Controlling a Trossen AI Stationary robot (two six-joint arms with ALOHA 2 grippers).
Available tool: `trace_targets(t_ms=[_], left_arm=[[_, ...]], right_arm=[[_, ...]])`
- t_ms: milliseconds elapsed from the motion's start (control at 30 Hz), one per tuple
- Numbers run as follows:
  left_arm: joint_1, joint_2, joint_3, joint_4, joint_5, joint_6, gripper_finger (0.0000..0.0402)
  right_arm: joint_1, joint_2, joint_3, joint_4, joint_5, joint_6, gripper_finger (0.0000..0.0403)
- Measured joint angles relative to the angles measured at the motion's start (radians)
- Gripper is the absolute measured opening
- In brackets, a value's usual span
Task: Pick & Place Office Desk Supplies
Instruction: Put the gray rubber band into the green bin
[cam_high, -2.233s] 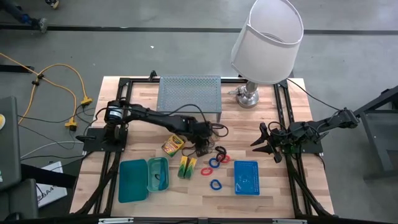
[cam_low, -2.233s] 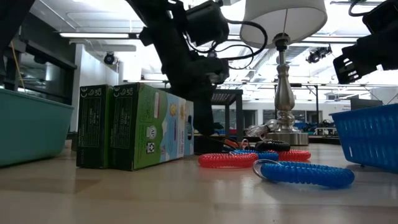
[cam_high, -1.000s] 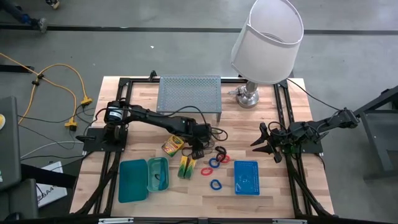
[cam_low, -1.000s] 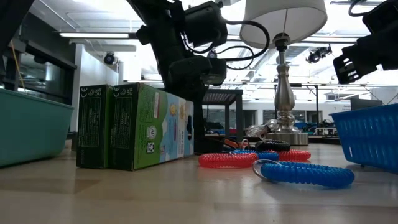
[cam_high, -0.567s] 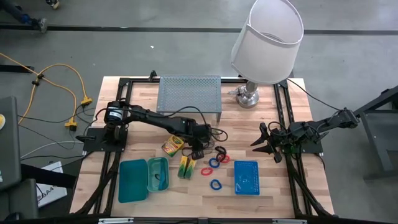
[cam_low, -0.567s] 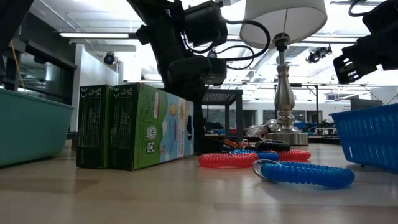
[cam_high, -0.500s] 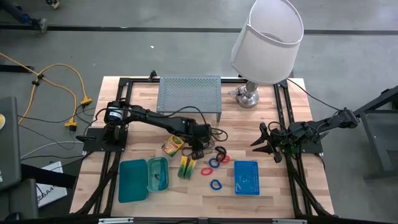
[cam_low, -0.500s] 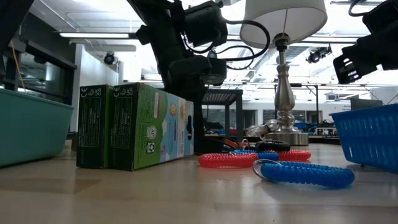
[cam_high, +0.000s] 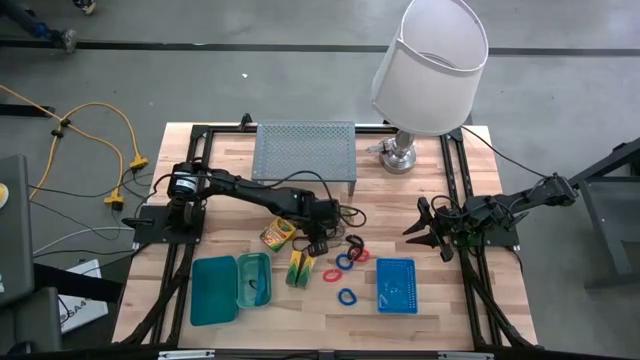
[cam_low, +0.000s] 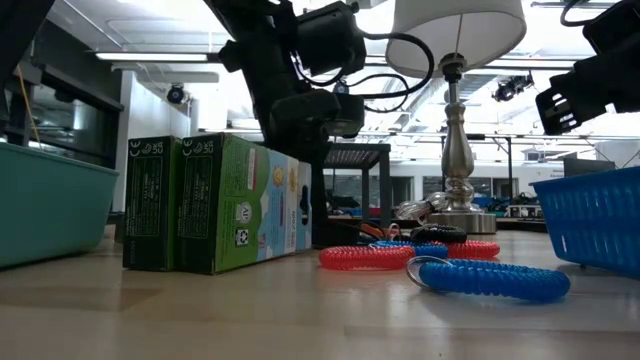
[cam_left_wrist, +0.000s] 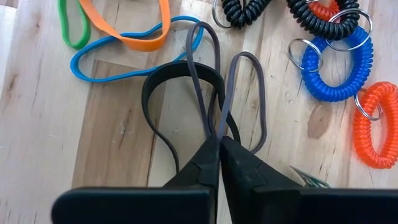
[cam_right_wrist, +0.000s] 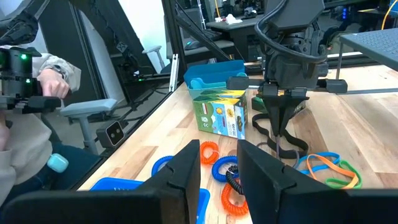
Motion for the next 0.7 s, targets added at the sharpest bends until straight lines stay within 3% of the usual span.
trace_targets(t_ms=[367,700], left_arm=[[-0.007,-0.010,0.000,0.003,-0.001,0.004,0.0001],[0.017,-0.119,0.000,0.016,-0.027,0.048,0.0001]], right_arm=[[0.000,0.000,0.000,0.000,0.000,0.000,0.0094],[0.000,0.000,0.000,0.000,0.000,0.000,0.0094]])
